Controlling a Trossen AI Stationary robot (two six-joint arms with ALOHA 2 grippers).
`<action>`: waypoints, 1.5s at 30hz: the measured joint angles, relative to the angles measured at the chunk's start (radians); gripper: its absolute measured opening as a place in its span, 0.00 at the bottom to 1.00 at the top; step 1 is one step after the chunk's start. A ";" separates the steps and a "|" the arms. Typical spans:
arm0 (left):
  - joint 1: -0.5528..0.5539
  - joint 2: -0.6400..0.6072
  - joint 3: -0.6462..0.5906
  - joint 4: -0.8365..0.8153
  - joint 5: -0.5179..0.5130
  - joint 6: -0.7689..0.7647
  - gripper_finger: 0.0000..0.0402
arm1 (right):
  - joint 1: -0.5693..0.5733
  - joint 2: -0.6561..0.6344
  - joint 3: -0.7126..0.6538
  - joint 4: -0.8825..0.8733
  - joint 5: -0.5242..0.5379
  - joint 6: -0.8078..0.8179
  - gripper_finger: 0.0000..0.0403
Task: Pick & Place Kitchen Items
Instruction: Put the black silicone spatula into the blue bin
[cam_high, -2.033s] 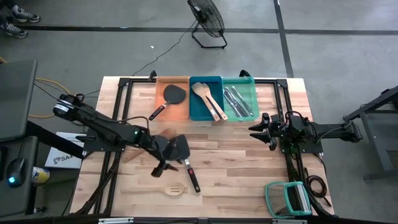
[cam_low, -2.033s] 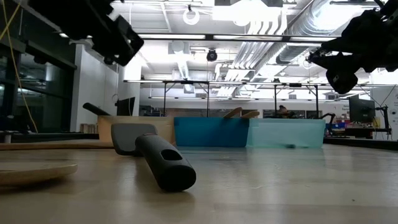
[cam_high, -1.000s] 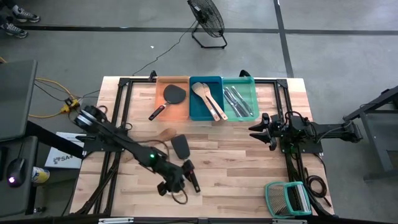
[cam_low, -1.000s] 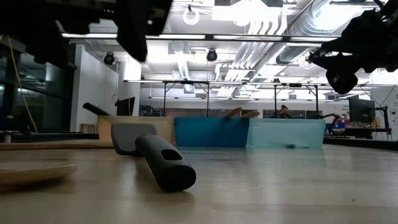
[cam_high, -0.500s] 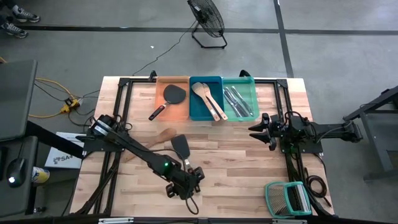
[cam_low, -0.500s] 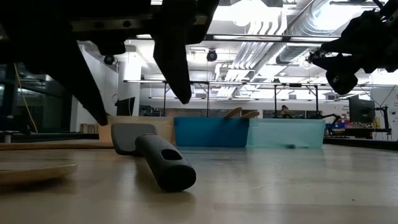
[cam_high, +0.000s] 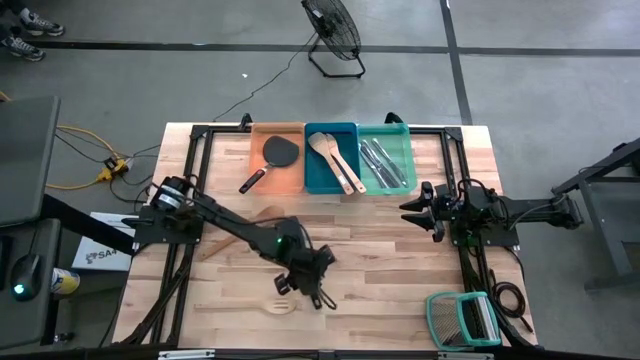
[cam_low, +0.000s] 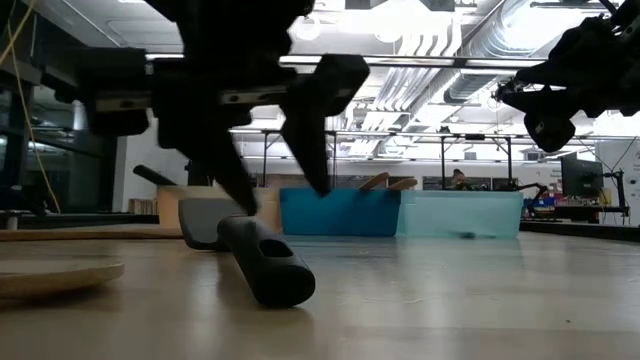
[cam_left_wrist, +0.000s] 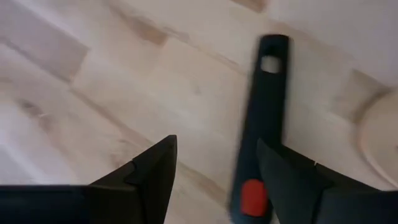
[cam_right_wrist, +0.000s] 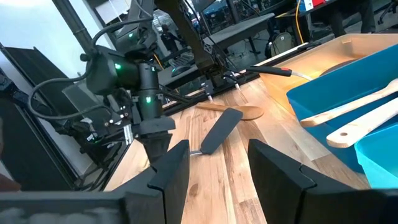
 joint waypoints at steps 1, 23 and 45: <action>-0.001 0.000 0.000 -0.013 0.006 0.011 0.53 | 0.000 0.000 0.000 0.000 0.000 0.000 0.39; -0.037 0.085 0.007 -0.034 0.019 0.077 0.53 | 0.000 0.013 0.000 -0.002 -0.001 0.000 0.39; -0.035 0.077 0.004 -0.091 0.120 -0.057 0.26 | 0.000 0.022 0.000 0.000 0.000 0.000 0.39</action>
